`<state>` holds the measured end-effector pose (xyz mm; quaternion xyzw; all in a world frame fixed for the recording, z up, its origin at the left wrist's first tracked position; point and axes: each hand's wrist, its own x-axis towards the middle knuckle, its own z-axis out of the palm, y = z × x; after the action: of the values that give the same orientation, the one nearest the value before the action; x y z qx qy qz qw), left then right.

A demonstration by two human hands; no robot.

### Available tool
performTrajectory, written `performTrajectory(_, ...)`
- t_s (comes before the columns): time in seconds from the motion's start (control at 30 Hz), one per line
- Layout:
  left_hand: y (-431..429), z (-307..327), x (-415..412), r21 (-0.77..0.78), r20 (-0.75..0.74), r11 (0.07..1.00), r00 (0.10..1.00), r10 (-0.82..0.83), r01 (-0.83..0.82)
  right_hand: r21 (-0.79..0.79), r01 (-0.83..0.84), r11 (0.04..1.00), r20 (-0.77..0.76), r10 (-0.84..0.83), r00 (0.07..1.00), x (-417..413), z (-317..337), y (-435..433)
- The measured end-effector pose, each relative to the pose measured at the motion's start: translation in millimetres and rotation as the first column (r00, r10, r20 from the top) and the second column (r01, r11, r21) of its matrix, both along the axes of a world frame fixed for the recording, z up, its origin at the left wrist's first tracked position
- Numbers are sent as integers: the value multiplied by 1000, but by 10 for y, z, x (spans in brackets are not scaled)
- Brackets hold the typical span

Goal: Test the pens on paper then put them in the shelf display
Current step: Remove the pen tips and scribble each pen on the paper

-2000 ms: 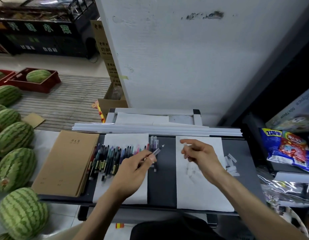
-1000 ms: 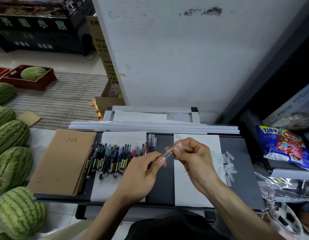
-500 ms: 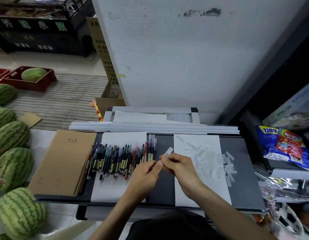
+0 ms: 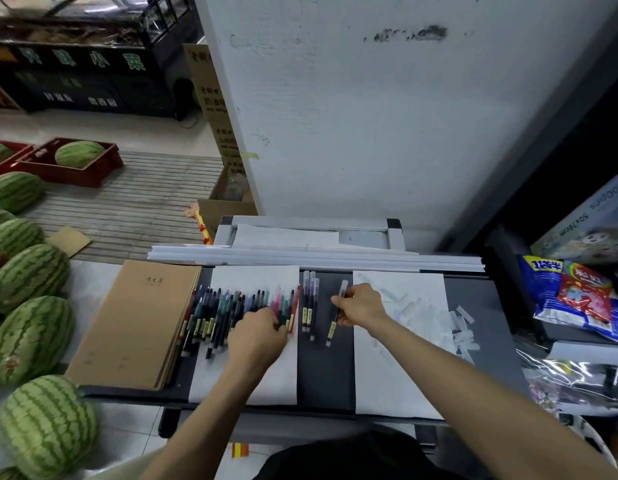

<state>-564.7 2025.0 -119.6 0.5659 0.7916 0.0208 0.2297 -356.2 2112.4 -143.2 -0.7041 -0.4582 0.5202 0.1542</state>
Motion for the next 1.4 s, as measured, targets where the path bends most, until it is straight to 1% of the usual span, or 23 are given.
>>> performTrajectory(0.13,99,-95,118,-16,-45,998,997,-55,55,-17,-46,999,90,47,995,-149,-125,74)
performTrajectory(0.27,182,-156,214,-31,-92,993,989,-119,117,42,-108,993,200,97,975,-245,-178,81)
performTrajectory(0.33,209,-175,227,-48,-121,990,983,-140,135,72,-127,989,230,107,967,-271,-189,77)
performTrajectory(0.4,231,-182,243,-68,-150,986,976,-159,151,93,-125,988,216,102,971,-281,-217,68)
performTrajectory(0.47,259,-180,268,-99,-174,980,967,-187,171,102,-101,990,170,82,982,-277,-230,47)
performTrajectory(0.57,312,-167,307,-136,-167,973,964,-206,185,124,-94,988,150,76,986,-227,-247,-21)
performTrajectory(0.7,372,-166,341,-156,-169,968,960,-223,197,190,-199,961,269,144,952,30,-180,-183)
performTrajectory(0.8,400,-176,346,-176,-179,964,956,-231,200,272,-250,929,395,129,910,403,-85,-301)
performTrajectory(0.87,416,-200,333,-176,-151,969,968,-201,174,318,-278,907,482,98,871,688,-62,-400)
performTrajectory(0.93,407,-219,316,-158,-110,976,979,-170,152,316,-324,892,541,111,833,934,-83,-520)
performTrajectory(1.1,358,-238,229,-81,7,992,995,-97,97,221,-517,827,631,284,722,1162,-202,-746)
performTrajectory(1.2,286,-260,124,-14,81,999,996,-43,45,244,-537,808,626,292,723,1105,-218,-753)
performTrajectory(1.3,136,-203,56,52,173,997,984,40,-50,238,-547,802,620,308,721,987,-205,-697)
performTrajectory(1.4,-69,-112,31,100,239,988,967,88,-115,176,-573,800,673,327,664,843,-200,-650)
